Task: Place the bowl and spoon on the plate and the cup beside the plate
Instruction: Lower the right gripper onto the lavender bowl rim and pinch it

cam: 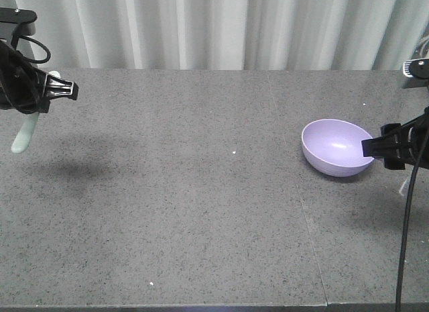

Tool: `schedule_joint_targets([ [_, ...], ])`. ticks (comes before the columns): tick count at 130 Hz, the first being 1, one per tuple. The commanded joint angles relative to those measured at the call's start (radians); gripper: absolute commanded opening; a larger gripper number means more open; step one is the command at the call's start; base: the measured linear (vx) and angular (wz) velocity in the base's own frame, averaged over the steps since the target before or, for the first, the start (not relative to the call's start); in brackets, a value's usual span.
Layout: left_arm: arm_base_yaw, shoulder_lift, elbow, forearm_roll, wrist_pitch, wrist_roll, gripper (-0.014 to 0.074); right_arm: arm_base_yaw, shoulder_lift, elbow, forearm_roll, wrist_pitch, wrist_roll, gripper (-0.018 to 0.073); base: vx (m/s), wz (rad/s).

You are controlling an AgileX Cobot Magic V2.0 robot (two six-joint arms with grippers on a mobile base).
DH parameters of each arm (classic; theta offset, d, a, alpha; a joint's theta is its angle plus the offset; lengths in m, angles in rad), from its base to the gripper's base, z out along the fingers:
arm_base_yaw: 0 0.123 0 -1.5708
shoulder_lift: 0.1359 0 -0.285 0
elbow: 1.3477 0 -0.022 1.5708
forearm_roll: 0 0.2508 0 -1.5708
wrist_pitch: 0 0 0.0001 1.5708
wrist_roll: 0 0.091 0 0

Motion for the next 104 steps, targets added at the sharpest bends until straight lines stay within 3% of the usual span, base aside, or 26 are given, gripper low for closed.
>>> schedule_joint_targets([
  [1, -0.004, -0.044, -0.027, 0.008, -0.037, -0.003, -0.0008, -0.009, -0.012, -0.046, -0.021, -0.067, 0.060, 0.0475, 0.00, 0.00],
  [14, -0.004, -0.044, -0.027, 0.008, -0.037, -0.003, -0.0008, -0.009, 0.038, -0.104, -0.060, -0.046, 0.111, 0.0475, 0.00, 0.00],
  [64, -0.004, -0.044, -0.027, 0.008, -0.037, -0.003, -0.0008, -0.018, 0.379, -0.469, -0.111, 0.185, 0.108, 0.0475, 0.00, 0.00],
  [83, -0.004, -0.044, -0.027, 0.008, -0.037, -0.003, -0.0008, -0.073, 0.493, -0.581, -0.064, 0.248, 0.095, 0.0475, 0.00, 0.00],
  [104, -0.004, -0.044, -0.027, 0.008, -0.037, -0.003, -0.0008, -0.147, 0.577, -0.652, 0.047, 0.285, -0.025, 0.0474, 0.00, 0.00],
])
